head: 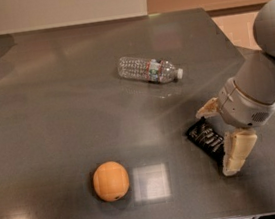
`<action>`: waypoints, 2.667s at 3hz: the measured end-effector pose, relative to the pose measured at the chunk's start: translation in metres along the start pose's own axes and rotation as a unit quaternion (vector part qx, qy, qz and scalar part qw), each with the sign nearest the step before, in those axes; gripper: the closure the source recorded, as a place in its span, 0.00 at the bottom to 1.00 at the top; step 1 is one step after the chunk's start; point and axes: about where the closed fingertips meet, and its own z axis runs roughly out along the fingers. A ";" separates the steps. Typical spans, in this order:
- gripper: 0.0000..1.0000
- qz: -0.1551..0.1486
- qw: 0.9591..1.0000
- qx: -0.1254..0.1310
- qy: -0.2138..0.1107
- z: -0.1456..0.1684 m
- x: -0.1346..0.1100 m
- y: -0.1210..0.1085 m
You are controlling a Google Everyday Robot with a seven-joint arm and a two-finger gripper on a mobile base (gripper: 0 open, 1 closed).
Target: Move rxbar chocolate near water bottle
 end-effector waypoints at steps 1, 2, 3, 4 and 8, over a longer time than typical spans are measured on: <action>0.41 -0.002 1.000 0.003 0.004 0.003 -0.001 -0.005; 0.64 -0.002 1.000 0.004 0.005 0.000 -0.002 -0.006; 0.88 -0.002 1.000 0.004 0.005 -0.005 -0.004 -0.007; 1.00 0.002 1.000 0.019 0.014 -0.014 -0.009 -0.018; 1.00 0.019 0.998 0.059 0.034 -0.025 -0.034 -0.108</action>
Offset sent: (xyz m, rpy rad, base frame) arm 0.0172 0.0029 0.0046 -0.0162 -0.0380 -0.0167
